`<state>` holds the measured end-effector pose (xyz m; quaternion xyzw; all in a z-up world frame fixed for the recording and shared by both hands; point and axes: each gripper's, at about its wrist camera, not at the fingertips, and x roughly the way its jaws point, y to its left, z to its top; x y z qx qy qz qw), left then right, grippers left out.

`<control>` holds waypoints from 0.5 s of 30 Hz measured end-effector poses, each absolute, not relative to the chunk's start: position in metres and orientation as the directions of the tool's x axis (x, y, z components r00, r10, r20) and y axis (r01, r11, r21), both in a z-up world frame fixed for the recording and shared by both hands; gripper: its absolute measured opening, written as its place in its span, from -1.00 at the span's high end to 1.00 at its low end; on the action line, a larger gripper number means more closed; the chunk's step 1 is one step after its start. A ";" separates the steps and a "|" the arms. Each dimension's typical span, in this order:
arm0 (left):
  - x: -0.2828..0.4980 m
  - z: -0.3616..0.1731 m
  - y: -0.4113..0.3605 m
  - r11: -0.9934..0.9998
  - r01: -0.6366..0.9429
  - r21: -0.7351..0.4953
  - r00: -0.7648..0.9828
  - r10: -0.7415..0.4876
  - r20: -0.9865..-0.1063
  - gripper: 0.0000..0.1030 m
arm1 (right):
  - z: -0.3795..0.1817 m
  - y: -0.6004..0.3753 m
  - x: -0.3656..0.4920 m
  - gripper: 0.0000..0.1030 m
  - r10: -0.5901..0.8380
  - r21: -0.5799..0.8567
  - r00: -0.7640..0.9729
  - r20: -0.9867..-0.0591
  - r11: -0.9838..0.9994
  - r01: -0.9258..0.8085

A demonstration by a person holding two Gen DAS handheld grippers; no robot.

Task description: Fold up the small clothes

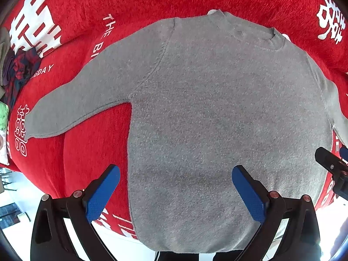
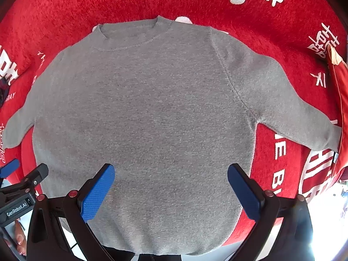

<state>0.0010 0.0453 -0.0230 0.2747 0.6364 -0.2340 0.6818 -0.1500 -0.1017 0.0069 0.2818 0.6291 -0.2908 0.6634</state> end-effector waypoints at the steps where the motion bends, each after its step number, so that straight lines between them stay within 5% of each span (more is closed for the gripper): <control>1: 0.001 -0.023 0.044 0.739 0.669 0.077 0.080 0.031 -0.996 -1.00 | 0.007 -0.102 -0.150 -1.00 -0.030 0.011 0.041 -0.999 0.671 0.742; 15: 0.008 -0.022 0.054 0.744 0.664 0.079 0.079 0.035 -0.996 -1.00 | 0.008 -0.099 -0.150 -1.00 -0.027 0.010 0.038 -0.999 0.669 0.743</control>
